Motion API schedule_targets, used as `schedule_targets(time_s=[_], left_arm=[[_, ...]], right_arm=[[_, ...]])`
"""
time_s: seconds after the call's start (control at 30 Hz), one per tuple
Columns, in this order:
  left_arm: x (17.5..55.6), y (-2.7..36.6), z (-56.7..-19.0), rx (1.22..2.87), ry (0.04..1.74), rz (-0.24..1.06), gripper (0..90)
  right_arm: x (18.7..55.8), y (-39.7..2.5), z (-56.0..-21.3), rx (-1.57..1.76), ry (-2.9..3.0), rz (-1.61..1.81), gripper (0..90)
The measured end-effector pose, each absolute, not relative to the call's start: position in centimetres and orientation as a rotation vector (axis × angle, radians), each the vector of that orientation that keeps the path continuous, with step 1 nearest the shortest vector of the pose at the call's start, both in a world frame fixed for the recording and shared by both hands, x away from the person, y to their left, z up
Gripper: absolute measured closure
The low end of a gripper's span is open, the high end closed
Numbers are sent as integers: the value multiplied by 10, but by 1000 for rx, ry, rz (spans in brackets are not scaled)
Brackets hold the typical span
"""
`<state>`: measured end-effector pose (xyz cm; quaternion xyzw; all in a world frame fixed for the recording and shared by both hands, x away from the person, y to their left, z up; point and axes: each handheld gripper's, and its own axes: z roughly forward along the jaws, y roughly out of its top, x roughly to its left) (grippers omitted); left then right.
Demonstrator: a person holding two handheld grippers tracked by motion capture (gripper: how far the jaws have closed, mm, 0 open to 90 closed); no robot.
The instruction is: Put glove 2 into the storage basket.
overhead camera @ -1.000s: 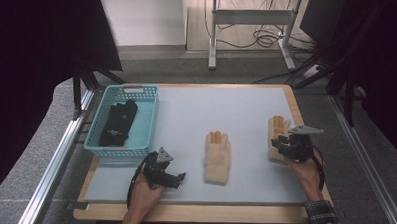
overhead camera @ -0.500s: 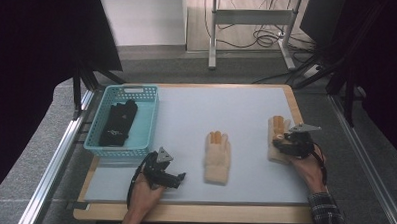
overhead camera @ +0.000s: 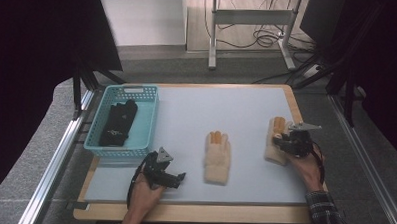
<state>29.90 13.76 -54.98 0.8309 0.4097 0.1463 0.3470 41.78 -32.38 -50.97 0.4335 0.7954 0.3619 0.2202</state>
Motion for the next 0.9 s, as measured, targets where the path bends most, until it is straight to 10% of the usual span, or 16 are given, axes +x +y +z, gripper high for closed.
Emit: schedule_targets(time_s=[0.9], left_arm=[[299, 138, -550, 2156, 1061, 381, 21]], right_arm=[[368, -268, -455, 1024, 2234, 1240, 621]])
